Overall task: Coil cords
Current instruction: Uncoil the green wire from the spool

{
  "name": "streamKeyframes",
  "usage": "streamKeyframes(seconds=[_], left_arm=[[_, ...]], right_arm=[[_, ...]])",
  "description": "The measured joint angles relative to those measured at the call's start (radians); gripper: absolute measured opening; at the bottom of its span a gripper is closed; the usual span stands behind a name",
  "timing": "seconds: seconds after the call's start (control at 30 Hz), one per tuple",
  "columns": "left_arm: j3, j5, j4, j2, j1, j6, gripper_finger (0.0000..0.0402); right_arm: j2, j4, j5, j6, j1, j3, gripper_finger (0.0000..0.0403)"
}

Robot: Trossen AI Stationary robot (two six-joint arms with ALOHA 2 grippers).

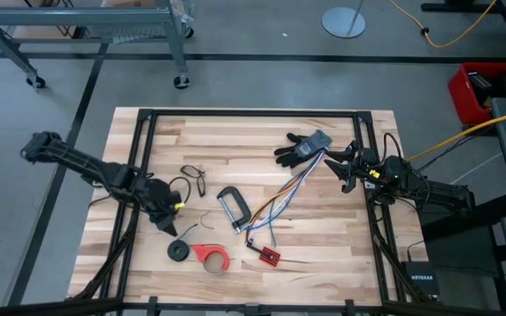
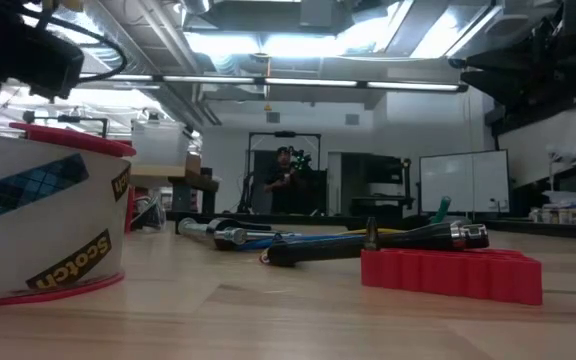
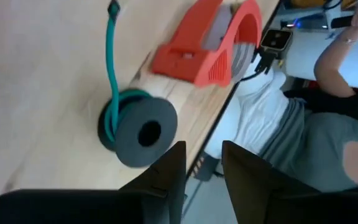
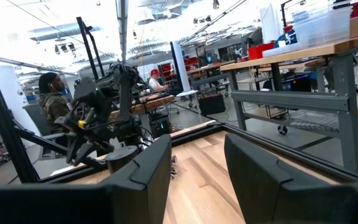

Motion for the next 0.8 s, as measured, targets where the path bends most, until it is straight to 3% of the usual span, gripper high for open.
streamKeyframes(seconds=[0.17,0.37,0.5,0.8], left_arm=[[0.0,-0.001,-0.022,0.0,-0.053,-0.084,0.0088],[0.0,-0.051,-0.159,0.005,-0.096,-0.2,0.0088],[0.0,-0.058,-0.147,0.023,-0.11,-0.202,0.009],[0.008,-0.116,-0.141,0.145,-0.126,-0.255,0.0139]], right_arm=[[0.0,0.0,-0.049,0.0,0.0,0.0,0.0156],[0.0,0.0,-0.071,0.0,0.0,0.0,0.0156],[0.0,0.0,-0.071,0.0,0.0,0.0,0.0156],[0.0,-0.003,-0.071,0.0,0.0,0.0,0.0156]])
